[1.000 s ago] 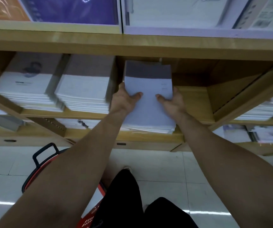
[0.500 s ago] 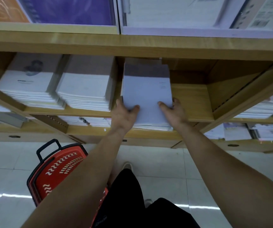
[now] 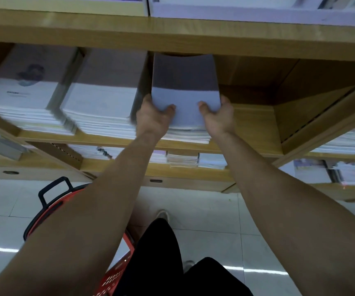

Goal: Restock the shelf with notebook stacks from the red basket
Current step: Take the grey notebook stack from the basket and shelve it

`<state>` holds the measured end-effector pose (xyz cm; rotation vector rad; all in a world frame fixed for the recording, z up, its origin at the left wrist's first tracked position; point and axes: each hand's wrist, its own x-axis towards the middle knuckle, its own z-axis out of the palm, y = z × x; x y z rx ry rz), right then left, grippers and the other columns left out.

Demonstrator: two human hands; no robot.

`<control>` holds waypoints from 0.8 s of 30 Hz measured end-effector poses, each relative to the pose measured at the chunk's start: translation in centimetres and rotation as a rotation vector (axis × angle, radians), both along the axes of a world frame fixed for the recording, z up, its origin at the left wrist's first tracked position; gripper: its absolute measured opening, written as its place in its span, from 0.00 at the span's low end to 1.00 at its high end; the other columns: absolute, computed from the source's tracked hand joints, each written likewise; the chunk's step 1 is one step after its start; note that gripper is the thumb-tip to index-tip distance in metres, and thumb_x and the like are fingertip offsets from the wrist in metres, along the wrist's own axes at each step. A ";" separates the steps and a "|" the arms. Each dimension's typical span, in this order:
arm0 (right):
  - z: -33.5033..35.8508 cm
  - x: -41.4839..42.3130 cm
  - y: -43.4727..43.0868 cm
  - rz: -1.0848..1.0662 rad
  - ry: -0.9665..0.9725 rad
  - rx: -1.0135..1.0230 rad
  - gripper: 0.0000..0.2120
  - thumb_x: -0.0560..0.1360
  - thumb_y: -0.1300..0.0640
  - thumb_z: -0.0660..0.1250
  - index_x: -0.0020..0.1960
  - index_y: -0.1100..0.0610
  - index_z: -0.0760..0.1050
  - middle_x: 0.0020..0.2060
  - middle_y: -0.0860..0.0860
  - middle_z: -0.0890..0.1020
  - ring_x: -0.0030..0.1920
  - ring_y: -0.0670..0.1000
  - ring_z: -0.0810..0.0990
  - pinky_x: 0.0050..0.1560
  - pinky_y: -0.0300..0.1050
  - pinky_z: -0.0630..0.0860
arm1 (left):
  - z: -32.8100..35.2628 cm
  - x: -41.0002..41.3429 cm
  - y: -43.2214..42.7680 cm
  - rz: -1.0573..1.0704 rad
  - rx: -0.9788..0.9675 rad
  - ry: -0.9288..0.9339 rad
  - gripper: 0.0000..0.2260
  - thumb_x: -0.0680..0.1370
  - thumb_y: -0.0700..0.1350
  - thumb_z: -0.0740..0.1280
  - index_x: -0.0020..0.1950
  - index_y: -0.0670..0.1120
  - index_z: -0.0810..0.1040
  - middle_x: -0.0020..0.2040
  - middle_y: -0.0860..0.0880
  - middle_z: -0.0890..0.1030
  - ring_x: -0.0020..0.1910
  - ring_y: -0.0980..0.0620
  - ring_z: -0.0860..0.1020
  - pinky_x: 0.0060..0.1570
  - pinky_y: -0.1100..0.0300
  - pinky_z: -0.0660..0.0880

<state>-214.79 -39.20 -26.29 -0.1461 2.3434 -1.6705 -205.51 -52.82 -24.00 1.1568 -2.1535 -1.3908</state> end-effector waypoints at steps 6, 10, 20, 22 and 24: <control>-1.2 -1.6 -0.8 -0.034 -0.015 0.071 0.23 0.77 0.43 0.70 0.68 0.49 0.70 0.56 0.46 0.78 0.57 0.54 0.80 0.58 0.53 0.80 | -0.2 -2.2 -1.1 -0.029 -0.068 -0.071 0.24 0.76 0.53 0.70 0.70 0.48 0.72 0.62 0.46 0.80 0.59 0.43 0.78 0.53 0.57 0.71; -1.6 -2.0 -1.1 -0.049 -0.004 0.126 0.25 0.72 0.36 0.69 0.64 0.45 0.71 0.58 0.50 0.78 0.59 0.57 0.78 0.58 0.55 0.79 | -0.5 -2.6 -1.7 -0.026 -0.073 -0.075 0.21 0.76 0.50 0.69 0.67 0.47 0.74 0.55 0.49 0.80 0.50 0.48 0.77 0.49 0.59 0.70; -1.1 -1.2 0.7 0.093 -0.021 0.113 0.19 0.81 0.47 0.64 0.71 0.47 0.68 0.57 0.45 0.79 0.55 0.49 0.79 0.57 0.50 0.77 | -1.4 -1.8 -1.8 -0.055 -0.028 -0.026 0.21 0.78 0.50 0.66 0.71 0.51 0.72 0.53 0.53 0.79 0.48 0.50 0.77 0.49 0.60 0.70; -1.1 0.1 1.4 0.110 0.061 0.148 0.21 0.82 0.49 0.62 0.74 0.48 0.65 0.57 0.44 0.78 0.53 0.47 0.77 0.52 0.44 0.74 | -1.9 -1.2 -1.6 -0.021 0.056 0.042 0.24 0.78 0.50 0.67 0.74 0.50 0.70 0.55 0.53 0.80 0.52 0.51 0.78 0.54 0.58 0.73; -1.4 1.0 1.5 0.115 0.077 0.135 0.24 0.83 0.50 0.60 0.78 0.49 0.60 0.57 0.44 0.76 0.52 0.46 0.76 0.48 0.38 0.71 | -2.5 -1.2 -1.3 -0.039 0.050 0.052 0.22 0.79 0.52 0.67 0.73 0.52 0.70 0.54 0.56 0.79 0.53 0.52 0.78 0.57 0.57 0.74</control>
